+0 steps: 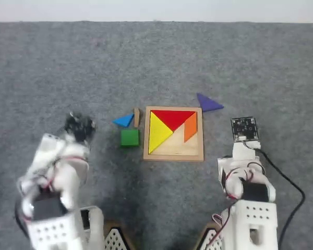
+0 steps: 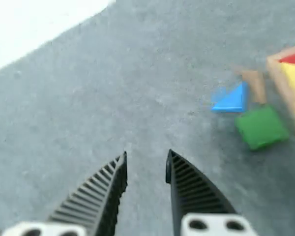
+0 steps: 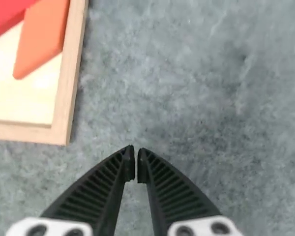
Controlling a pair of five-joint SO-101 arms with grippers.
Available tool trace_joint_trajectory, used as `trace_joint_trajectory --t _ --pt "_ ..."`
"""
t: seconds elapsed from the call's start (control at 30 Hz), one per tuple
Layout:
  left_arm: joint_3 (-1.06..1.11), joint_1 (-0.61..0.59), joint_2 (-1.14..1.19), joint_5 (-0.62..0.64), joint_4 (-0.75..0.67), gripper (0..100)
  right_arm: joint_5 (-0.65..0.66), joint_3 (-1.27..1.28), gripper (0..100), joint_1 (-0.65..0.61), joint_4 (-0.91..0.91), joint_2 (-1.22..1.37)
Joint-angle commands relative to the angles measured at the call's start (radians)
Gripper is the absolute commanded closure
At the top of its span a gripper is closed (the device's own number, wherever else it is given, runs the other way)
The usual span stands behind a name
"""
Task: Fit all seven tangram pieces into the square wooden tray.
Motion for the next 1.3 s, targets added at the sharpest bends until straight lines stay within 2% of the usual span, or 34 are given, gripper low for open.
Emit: trace_joint_trajectory --t 0.0,0.07,0.13,0.3,0.4,0.6,0.93,1.27 --pt "-0.533 0.126 0.575 0.078 0.272 86 0.011 0.009 98.3 0.013 0.008 -0.094" --pt "-0.667 0.213 0.761 0.141 0.325 86 0.011 0.012 98.3 0.007 0.047 -0.140" --pt "-0.739 0.269 0.899 0.238 0.307 86 0.011 0.017 98.3 0.005 0.071 -0.183" --pt "-0.748 0.344 1.102 0.318 0.104 84 0.014 0.048 98.3 0.005 0.088 -0.260" --pt "-0.739 0.371 1.186 0.322 0.017 83 0.080 0.044 98.3 0.001 0.117 -0.271" --pt "-0.731 0.377 1.338 0.364 -0.141 83 0.100 0.051 98.3 -0.050 0.122 -0.271" --pt "-0.740 0.377 1.514 0.364 -0.281 83 0.101 0.051 98.3 -0.051 0.122 -0.271" --pt "-0.788 0.390 1.531 0.419 -0.278 83 0.101 0.060 98.3 -0.051 0.120 -0.278"
